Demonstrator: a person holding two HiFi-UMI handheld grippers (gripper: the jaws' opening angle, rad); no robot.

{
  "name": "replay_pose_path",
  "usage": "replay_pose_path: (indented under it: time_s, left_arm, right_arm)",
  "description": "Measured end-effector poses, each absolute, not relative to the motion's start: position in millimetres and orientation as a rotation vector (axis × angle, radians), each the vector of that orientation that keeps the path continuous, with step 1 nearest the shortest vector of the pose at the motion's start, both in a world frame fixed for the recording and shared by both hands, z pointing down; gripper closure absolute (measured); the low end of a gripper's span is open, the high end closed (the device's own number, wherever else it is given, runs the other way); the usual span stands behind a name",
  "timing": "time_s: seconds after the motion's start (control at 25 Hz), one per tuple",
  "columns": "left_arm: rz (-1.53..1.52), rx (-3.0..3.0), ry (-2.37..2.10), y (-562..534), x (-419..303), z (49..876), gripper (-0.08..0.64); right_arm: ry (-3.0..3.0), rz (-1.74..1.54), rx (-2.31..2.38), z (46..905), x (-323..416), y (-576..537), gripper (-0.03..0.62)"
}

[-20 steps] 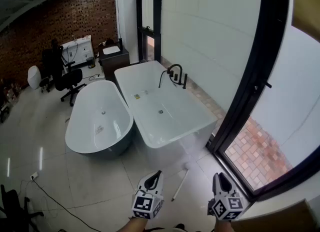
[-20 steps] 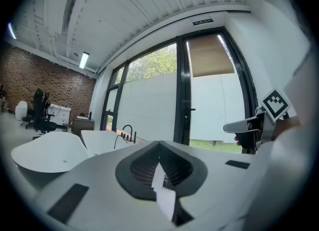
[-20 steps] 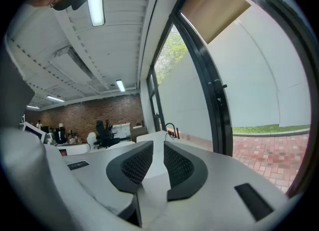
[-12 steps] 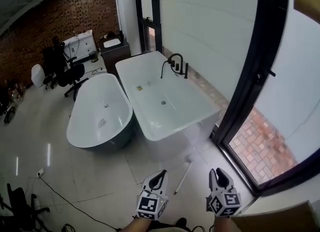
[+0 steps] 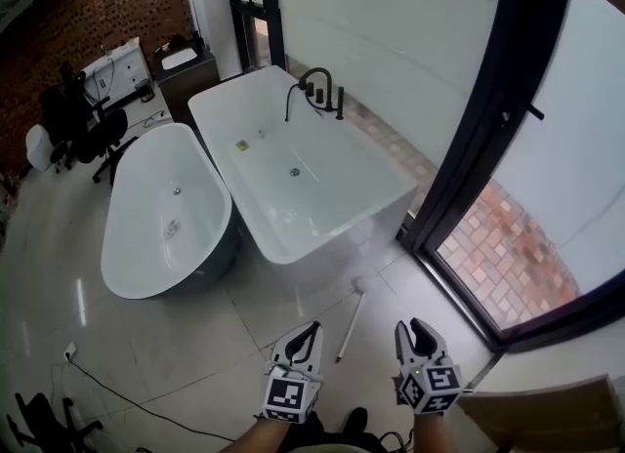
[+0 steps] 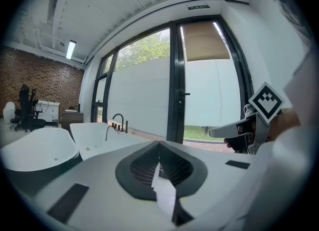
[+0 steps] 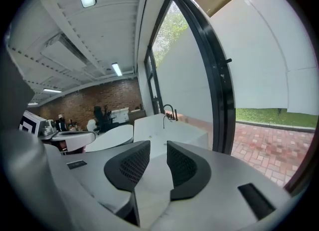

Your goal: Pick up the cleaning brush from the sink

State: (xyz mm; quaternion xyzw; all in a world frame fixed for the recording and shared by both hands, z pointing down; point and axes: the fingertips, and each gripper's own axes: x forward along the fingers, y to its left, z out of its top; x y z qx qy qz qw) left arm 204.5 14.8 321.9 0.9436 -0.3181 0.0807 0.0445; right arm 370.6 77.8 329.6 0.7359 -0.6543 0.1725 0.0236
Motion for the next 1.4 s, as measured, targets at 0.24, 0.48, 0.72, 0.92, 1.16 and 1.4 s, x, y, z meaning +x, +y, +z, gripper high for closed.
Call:
replay_pose_path:
  time_s: [0.24, 0.48, 0.72, 0.92, 1.16, 1.4]
  left_arm:
    - [0.271, 2.897, -0.884, -57.2, 191.1, 376.0, 0.568]
    - [0.31, 2.896, -0.871, -107.2, 205.6, 456.2, 0.568]
    - [0.386, 2.836, -0.884, -128.6, 227.7, 570.7, 0.565]
    - [0.387, 2.815, -0.923, -145.5, 246.1, 667.4, 0.565]
    - [0.395, 2.809, -0.959, -182.8, 262.2, 770.7, 0.565]
    - [0.392, 2.771, -0.997, -219.1, 288.3, 885.0, 0.565]
  right_arm:
    - [-1.944, 0.594, 2.271, 386.6, 348.0, 14.3, 0.489]
    - [-1.911, 0.679, 2.245, 483.3, 359.1, -33.1, 0.476]
    - [-1.906, 0.765, 2.184, 601.6, 374.3, -62.9, 0.462]
    - [-1.907, 0.777, 2.175, 702.4, 386.1, -84.4, 0.437]
    - [-1.876, 0.768, 2.171, 814.2, 408.3, -121.2, 0.432]
    - [-1.808, 0.829, 2.233, 934.8, 434.0, -153.8, 0.414]
